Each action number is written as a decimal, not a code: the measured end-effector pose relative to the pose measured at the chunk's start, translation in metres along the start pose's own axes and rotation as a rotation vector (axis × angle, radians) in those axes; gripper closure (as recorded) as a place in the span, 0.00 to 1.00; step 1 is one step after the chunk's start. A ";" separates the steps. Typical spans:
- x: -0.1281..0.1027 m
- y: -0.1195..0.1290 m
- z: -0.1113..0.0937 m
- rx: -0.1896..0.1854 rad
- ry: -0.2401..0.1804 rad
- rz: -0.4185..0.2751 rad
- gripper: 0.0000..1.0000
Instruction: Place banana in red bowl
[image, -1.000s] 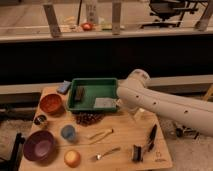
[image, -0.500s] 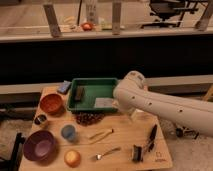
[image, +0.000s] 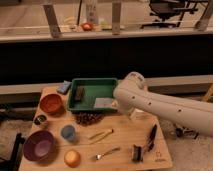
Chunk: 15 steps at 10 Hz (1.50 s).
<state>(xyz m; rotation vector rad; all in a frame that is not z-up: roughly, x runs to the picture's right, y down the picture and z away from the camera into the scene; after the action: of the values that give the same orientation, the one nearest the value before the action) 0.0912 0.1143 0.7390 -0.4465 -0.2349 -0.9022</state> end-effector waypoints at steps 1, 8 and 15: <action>-0.001 -0.002 0.002 0.002 -0.006 -0.014 0.20; -0.015 -0.028 0.017 0.022 -0.060 -0.097 0.20; -0.029 -0.055 0.032 0.039 -0.107 -0.154 0.20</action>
<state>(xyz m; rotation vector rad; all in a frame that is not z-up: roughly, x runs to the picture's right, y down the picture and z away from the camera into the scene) 0.0293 0.1201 0.7716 -0.4457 -0.3878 -1.0233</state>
